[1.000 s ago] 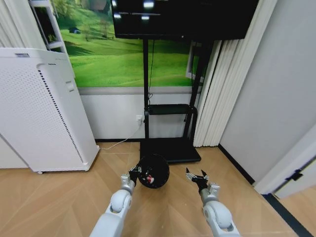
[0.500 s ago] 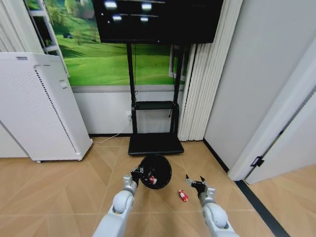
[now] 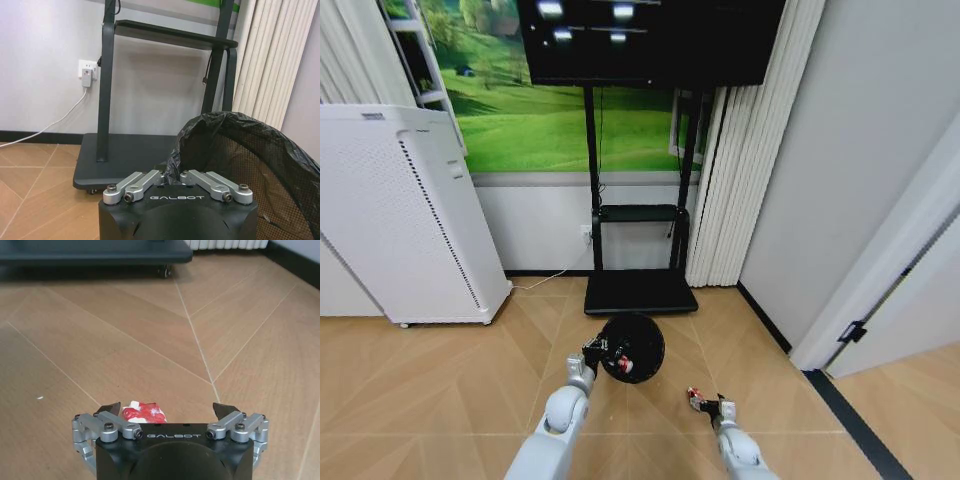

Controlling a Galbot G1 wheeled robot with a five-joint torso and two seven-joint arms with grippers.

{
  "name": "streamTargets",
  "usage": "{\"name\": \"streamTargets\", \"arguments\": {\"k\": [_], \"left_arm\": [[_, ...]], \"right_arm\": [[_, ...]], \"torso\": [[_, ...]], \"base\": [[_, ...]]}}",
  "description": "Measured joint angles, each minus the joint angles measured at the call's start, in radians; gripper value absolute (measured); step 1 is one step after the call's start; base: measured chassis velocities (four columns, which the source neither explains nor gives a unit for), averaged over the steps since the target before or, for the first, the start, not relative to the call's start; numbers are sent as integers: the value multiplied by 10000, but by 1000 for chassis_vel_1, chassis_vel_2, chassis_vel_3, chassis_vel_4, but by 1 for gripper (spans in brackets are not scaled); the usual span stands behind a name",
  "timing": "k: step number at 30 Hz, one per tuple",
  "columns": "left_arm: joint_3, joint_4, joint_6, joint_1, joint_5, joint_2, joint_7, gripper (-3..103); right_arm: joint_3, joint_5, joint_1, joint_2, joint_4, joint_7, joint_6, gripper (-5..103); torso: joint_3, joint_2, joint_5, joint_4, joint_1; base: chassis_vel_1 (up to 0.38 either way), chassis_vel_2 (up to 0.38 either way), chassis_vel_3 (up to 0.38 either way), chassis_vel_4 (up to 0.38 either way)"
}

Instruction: Pick up the trash bin and place the garbage on the floor into it.

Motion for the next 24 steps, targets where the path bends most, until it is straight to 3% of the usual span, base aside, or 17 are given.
{"name": "streamTargets", "arguments": {"k": [8, 23, 24], "left_arm": [[-92, -44, -1, -37, -89, -6, 58, 7], [-273, -99, -6, -51, -262, 190, 157, 7], [-233, -93, -6, -75, -267, 192, 145, 7]], "right_arm": [[-22, -447, 806, 281, -1224, 45, -342, 100], [200, -482, 1172, 359, -2201, 416, -295, 102], [201, -457, 1170, 355, -2219, 438, -266, 97]], "torso": [[0, 0, 0, -1, 0], [-3, 1, -3, 3, -3], [-4, 1, -4, 1, -4]], "base": [[0, 0, 0, 0], [0, 0, 0, 0], [0, 0, 0, 0]]}}
